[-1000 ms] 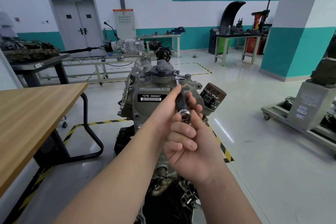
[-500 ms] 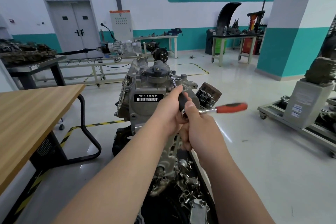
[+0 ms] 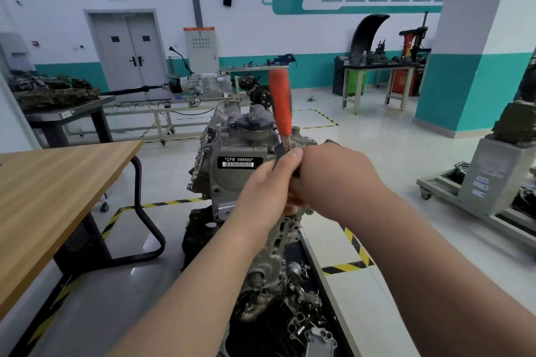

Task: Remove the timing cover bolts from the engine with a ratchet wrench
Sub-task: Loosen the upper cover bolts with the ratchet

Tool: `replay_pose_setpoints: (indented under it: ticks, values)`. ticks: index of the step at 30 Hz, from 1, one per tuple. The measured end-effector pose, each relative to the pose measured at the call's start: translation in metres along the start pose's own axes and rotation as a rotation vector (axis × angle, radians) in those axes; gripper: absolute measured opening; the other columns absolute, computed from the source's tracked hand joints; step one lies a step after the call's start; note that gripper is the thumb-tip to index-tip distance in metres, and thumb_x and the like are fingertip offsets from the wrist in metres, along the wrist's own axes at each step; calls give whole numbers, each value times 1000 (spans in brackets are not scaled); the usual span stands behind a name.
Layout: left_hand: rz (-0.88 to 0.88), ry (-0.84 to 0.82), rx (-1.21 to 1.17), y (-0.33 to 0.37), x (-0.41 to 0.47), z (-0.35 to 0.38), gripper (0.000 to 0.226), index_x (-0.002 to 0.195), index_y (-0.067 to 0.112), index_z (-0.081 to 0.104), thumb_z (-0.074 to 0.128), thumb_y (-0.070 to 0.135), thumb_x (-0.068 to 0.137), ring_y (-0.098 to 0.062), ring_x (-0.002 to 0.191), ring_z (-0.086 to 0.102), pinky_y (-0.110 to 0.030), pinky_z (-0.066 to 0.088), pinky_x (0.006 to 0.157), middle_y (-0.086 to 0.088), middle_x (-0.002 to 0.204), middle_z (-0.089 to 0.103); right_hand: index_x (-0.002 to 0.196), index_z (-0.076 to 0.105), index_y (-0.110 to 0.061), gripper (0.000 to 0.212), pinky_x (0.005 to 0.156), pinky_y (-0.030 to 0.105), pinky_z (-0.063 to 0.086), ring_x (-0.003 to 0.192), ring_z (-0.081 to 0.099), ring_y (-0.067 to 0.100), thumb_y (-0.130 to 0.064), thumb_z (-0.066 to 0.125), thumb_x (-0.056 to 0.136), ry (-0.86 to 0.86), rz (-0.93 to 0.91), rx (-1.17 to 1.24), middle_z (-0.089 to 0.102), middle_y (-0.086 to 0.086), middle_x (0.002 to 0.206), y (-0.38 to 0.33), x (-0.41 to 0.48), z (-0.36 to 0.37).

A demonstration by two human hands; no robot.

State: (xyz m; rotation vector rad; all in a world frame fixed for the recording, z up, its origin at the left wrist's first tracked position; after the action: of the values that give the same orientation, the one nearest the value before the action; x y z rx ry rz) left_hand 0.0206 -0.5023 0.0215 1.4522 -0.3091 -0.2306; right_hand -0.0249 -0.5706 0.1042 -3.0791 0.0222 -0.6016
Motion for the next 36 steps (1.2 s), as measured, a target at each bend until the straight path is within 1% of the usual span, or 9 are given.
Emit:
replay_pose_setpoints:
  ticks: [5, 9, 12, 15, 19, 23, 26, 32, 36]
  values:
    - [-72, 111, -107, -5, 1, -5, 24, 85, 11, 64, 58, 35, 88, -11, 42, 55, -29, 49, 53, -5, 71, 63, 68, 49, -27, 30, 45, 23, 40, 52, 50, 4, -47, 67, 80, -120, -270, 293, 57, -8, 61, 8, 7, 14]
    - [-134, 164, -66, -12, -5, 3, 14, 85, 6, 52, 53, 18, 93, -13, 35, 40, -25, 44, 45, -1, 55, 53, 77, 63, -15, 26, 54, 29, 52, 46, 55, 10, -35, 59, 93, -120, 55, 923, 64, -3, 60, 76, 30, 34]
    - [-100, 184, 156, -7, -5, 5, 15, 88, 11, 49, 54, 24, 92, -9, 32, 41, -23, 43, 41, 0, 64, 50, 89, 62, -10, 43, 49, 27, 49, 45, 52, 17, -47, 43, 99, -433, 302, 1196, 63, 3, 61, 70, 45, 77]
    - [-50, 164, 678, 13, 0, 1, 22, 85, 17, 52, 51, 38, 87, -14, 44, 57, -24, 44, 42, 2, 65, 54, 80, 58, -15, 36, 65, 30, 50, 63, 55, 20, -42, 43, 99, -650, 243, 1172, 59, 5, 70, 29, 54, 102]
    - [40, 207, 934, 44, -1, 0, 27, 72, 19, 54, 46, 39, 88, -13, 54, 55, -24, 33, 44, 3, 63, 58, 75, 51, -16, 34, 79, 37, 37, 78, 46, 21, -36, 44, 101, -666, 308, 1386, 52, 4, 74, 15, 55, 104]
    - [68, 286, 965, 51, -6, 4, 30, 93, 17, 56, 38, 42, 92, -20, 70, 61, -28, 45, 57, -3, 81, 64, 66, 53, -15, 35, 56, 26, 43, 52, 54, 15, -28, 52, 99, -552, 290, 1583, 56, 0, 56, 9, 50, 101]
    - [39, 307, 814, 39, -6, -2, 34, 109, 16, 51, 37, 42, 92, -24, 71, 62, -32, 53, 62, -7, 88, 65, 58, 59, -17, 42, 54, 28, 38, 52, 45, 17, -21, 48, 98, -456, 342, 1700, 47, 4, 58, 5, 46, 107]
    - [-115, 365, 178, 11, -10, -8, 29, 105, 14, 52, 42, 39, 95, -18, 33, 50, -31, 55, 44, -8, 64, 59, 89, 53, -9, 27, 56, 31, 30, 59, 39, 22, -33, 50, 99, -424, 469, 1808, 43, 10, 71, 4, 38, 106]
    - [-149, 326, -51, 6, -7, 12, 28, 96, 12, 57, 44, 36, 96, -17, 31, 46, -29, 52, 42, -4, 53, 60, 82, 57, -9, 30, 33, 19, 38, 34, 50, 17, -32, 50, 100, -446, 466, 1982, 52, 9, 65, 7, 39, 104]
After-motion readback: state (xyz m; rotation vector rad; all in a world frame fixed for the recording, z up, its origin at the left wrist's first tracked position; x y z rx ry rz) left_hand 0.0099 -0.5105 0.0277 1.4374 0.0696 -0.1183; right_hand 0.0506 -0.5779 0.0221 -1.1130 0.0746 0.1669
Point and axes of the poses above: each hand's wrist, its own x-axis towards the middle knuckle, its own z-axis out of the palm, y = z × x, the point moved 9 cm from there along x, towards the middle knuckle
